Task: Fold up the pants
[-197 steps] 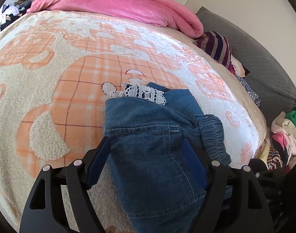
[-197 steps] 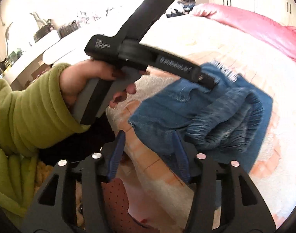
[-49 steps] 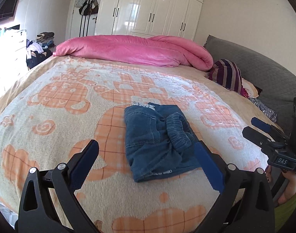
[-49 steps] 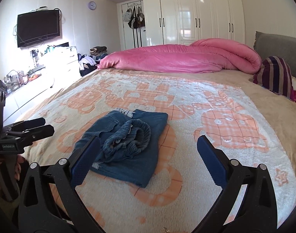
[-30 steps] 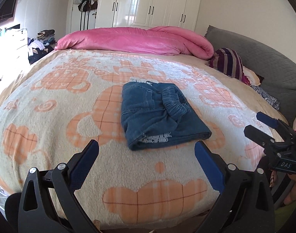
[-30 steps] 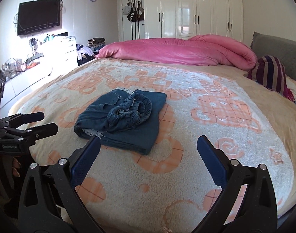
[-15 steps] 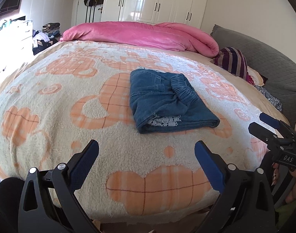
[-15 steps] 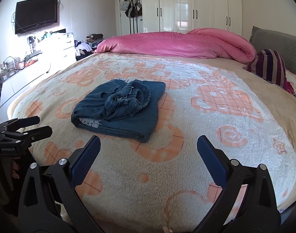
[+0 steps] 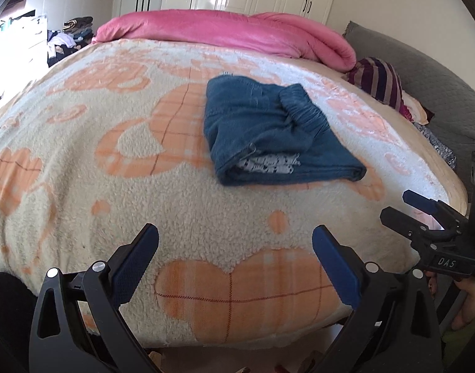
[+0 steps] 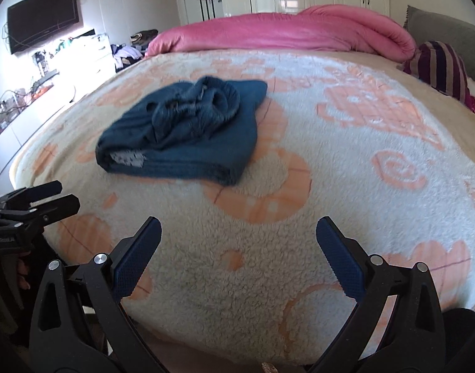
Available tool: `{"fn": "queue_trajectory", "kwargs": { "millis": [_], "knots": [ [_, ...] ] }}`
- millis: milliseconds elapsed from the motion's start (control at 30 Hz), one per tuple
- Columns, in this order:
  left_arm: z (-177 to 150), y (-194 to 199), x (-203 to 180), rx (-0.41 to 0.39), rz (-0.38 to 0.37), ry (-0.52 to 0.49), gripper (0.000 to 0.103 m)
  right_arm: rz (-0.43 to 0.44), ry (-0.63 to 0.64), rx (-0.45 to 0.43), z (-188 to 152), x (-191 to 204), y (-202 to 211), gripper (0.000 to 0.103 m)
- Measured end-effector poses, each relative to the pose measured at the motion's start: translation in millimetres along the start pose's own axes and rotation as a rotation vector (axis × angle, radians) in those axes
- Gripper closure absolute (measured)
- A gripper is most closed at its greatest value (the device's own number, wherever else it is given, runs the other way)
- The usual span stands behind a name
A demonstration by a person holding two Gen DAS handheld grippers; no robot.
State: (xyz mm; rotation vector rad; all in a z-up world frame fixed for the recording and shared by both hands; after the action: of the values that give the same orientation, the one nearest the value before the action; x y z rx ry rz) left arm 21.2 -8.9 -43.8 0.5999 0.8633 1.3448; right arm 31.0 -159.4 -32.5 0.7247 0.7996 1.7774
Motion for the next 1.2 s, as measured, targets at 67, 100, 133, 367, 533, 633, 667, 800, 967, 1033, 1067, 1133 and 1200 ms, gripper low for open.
{"fn": "queue_trajectory", "kwargs": {
  "millis": [67,100,133,367,533,633,667,800,967,1033,1067,1133,1200],
  "knots": [
    [-1,-3,2,0.009,-0.001,0.002,0.004,-0.009,0.002,0.000,-1,-1,-2,0.009],
    [0,-5,2,0.010,0.000,0.002,0.004,-0.008,-0.003,0.000,-2,-2,-3,0.009],
    [0,-5,3,0.009,0.000,0.003,0.004,-0.002,-0.006,0.000,-2,-3,-4,0.009],
    [1,-5,2,0.005,-0.004,0.001,0.004,0.002,-0.002,-0.023,-1,-3,0,0.009],
    [2,-2,0,-0.001,0.001,-0.001,0.004,0.004,0.001,-0.029,0,-2,3,0.009],
    [2,0,0,-0.004,0.004,-0.001,0.004,0.007,0.000,-0.030,0,-2,3,0.009],
    [3,0,0,-0.005,0.006,-0.001,0.004,0.008,0.000,-0.030,0,-2,3,0.009],
    [3,1,-1,-0.007,0.009,-0.006,0.004,0.005,0.001,-0.031,0,-1,4,0.009],
    [3,3,0,-0.011,0.017,-0.001,0.004,0.004,-0.003,-0.030,0,0,5,0.009],
    [3,4,1,-0.012,0.017,0.002,0.004,0.002,-0.003,-0.030,0,0,5,0.009],
    [3,4,1,-0.012,0.016,0.004,0.004,0.001,-0.003,-0.029,0,0,4,0.009],
    [3,5,1,-0.015,0.017,0.004,0.004,0.000,-0.002,-0.028,0,1,5,0.009],
    [3,6,2,-0.017,0.017,0.003,0.004,-0.001,-0.002,-0.029,0,1,5,0.009]
  ]
}}
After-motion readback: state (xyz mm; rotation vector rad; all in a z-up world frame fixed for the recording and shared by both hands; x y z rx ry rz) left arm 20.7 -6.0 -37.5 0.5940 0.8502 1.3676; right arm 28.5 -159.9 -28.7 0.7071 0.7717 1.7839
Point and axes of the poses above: each gripper's, at about its wrist camera, not at the fingertips, and y roughly against the way its jaws point, x to its left, z to its top, the point moved 3 cm from there along -y, roughly the way its jaws point, and after that the axes turned 8 degrees about x, right-handed, at the moved point
